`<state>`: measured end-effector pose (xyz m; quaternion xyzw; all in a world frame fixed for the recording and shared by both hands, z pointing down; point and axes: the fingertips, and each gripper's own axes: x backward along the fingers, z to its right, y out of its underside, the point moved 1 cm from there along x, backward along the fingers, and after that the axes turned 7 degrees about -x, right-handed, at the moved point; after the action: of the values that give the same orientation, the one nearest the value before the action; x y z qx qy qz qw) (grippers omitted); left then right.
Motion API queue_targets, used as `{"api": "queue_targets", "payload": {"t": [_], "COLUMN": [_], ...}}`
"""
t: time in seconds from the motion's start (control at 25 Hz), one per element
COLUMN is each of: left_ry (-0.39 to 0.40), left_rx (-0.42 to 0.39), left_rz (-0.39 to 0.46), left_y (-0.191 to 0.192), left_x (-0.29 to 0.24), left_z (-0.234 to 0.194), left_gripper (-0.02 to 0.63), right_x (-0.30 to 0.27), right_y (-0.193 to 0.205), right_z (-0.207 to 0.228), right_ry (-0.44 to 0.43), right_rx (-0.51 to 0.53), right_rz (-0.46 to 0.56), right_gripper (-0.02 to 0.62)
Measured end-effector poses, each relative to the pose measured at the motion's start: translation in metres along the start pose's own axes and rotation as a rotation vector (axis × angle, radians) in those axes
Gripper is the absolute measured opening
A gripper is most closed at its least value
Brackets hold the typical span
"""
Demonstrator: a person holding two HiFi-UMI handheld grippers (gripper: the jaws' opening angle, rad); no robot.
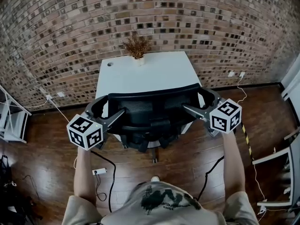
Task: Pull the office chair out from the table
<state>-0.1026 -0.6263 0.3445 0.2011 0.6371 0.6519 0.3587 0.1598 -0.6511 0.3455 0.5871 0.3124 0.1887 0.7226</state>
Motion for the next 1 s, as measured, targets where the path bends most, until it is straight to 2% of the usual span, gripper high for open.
{"api": "queue_targets", "payload": {"t": [0.2,0.32,0.44,0.68,1.0], "left_ry": [0.044,0.063,0.032,-0.035,-0.067], "left_rx": [-0.016,-0.028,-0.023,-0.025,-0.031], "left_rz": [-0.018,-0.022,-0.013,0.006,0.015], "left_y": [0.0,-0.001,-0.001,-0.001,-0.003], "left_x": [-0.004,-0.006,-0.007,-0.004,-0.004], "left_z": [0.003,0.008,0.009,0.009,0.014], "left_gripper": [0.355,0.292,0.281,0.285,0.287], "right_x": [-0.015,-0.017,-0.018,-0.02,-0.015], "right_y": [-0.004,-0.005,-0.005,-0.004,-0.004], "right_z": [0.003,0.001,-0.004,-0.005,-0.005], "right_ry": [-0.034,-0.046,-0.075,-0.074,-0.056], "right_rx": [-0.016,0.001,0.003,-0.004,-0.011], "right_rz": [0.007,0.012,0.018,0.036,0.062], "right_gripper": [0.4,0.397,0.334,0.331,0.331]}}
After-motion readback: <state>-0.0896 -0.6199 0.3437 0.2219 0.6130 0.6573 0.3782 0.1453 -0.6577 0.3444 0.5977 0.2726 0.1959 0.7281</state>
